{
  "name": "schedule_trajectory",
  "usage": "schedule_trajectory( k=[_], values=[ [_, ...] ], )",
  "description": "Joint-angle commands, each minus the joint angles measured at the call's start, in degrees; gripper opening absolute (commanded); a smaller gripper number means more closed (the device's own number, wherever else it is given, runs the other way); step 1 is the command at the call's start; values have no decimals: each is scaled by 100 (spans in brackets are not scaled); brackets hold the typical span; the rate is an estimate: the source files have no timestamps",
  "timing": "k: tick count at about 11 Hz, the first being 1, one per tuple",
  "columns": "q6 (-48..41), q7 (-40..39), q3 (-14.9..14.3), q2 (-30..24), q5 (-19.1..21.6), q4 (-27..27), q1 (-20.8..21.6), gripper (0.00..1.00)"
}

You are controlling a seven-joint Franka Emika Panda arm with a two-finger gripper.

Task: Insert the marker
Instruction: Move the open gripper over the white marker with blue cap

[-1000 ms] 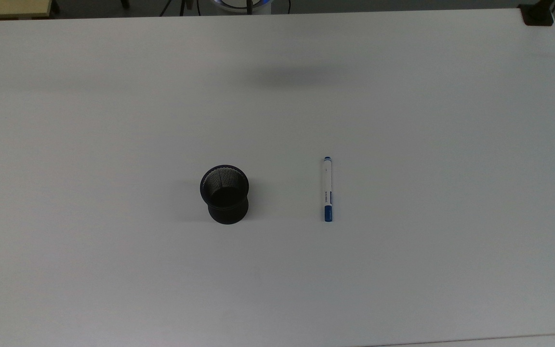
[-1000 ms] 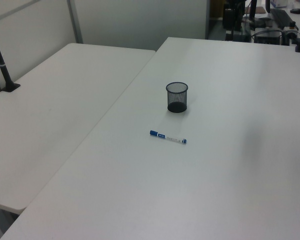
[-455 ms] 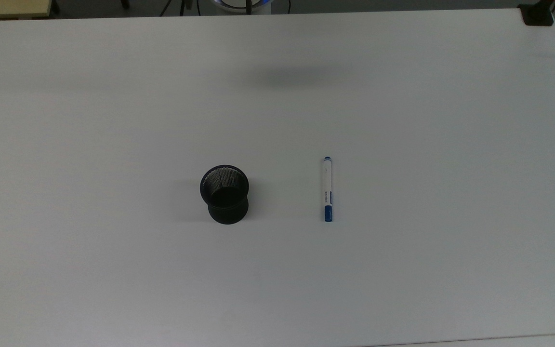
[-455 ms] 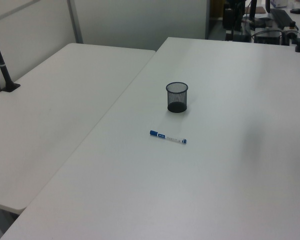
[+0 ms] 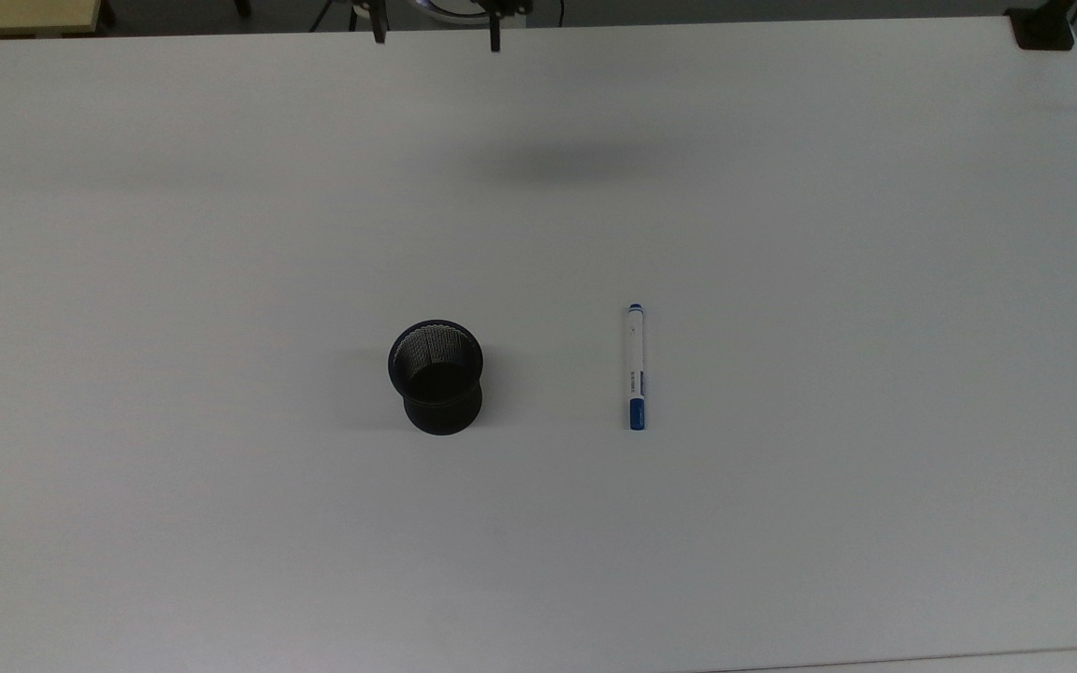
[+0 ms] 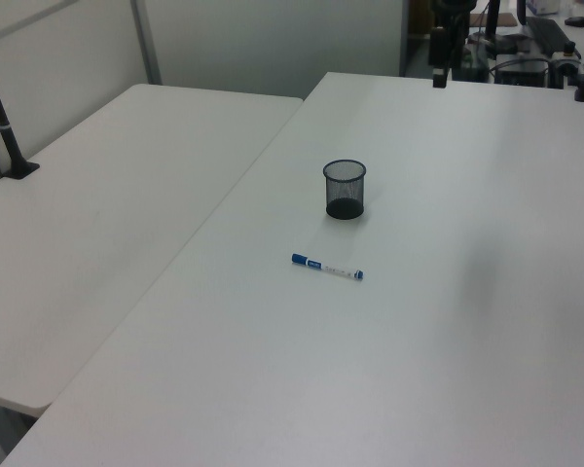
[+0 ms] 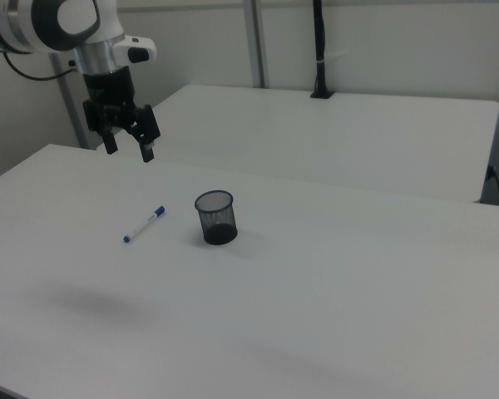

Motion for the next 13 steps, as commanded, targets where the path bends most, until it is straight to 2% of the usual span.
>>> schedule_trajectory(
  k=[1,3,5,7,9,13],
  values=[
    [484,101,-36,329,172,104,432,100],
    [975,215,-36,758,208,104,766,100],
    [1677,898,-45,1442,120,304,1065,100],
    [2004,1312,-45,2041,-55,524,1320,100],
    [2565,1629,-45,2385,-205,552,1408,100],
    [3629,1683,-45,3018,-363,552,1453,100]
  ],
)
